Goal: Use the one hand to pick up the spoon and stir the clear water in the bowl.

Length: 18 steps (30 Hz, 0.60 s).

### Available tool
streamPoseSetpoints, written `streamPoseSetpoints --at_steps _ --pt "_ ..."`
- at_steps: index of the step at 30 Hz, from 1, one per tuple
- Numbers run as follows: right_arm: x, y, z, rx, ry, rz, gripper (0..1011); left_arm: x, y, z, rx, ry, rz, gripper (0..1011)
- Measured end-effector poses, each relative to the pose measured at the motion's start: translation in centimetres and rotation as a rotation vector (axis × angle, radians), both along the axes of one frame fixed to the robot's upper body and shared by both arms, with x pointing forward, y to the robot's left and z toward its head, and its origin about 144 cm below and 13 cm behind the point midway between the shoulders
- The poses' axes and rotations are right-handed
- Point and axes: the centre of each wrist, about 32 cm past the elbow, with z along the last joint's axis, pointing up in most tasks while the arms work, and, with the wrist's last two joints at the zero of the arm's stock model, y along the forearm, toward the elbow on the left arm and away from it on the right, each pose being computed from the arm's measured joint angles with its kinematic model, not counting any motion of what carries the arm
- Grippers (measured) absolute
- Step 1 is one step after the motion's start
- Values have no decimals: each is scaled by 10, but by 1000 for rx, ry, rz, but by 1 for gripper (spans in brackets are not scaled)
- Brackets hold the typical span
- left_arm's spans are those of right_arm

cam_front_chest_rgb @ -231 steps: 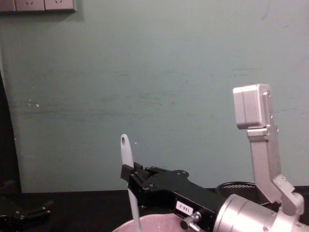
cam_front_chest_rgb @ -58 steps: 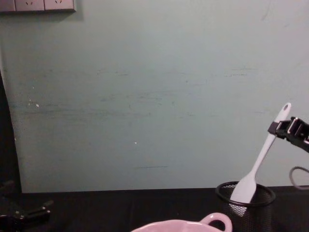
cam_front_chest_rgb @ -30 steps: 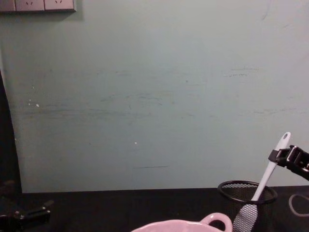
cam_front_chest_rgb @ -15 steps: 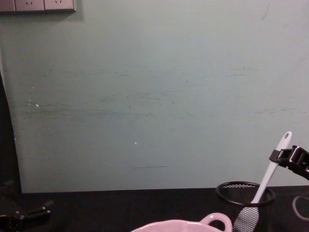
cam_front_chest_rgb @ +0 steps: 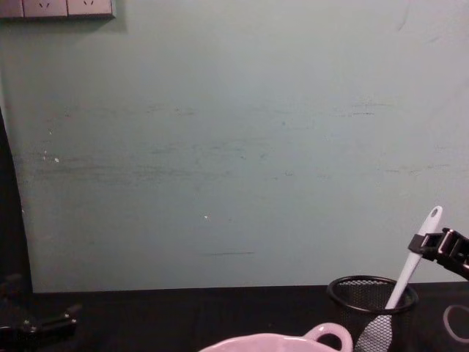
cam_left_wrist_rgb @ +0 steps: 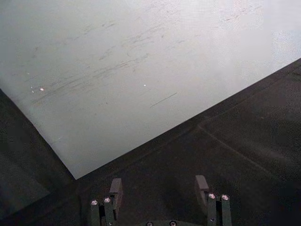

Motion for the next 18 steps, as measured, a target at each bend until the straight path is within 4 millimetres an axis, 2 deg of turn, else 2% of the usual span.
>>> streamPoseSetpoints --at_steps 7,18 --pt "0 0 0 0 0 -1 114 0 0 0 0 0 0 1011" --pt "0 0 0 1 -1 -2 421 0 0 0 0 0 0 1011"
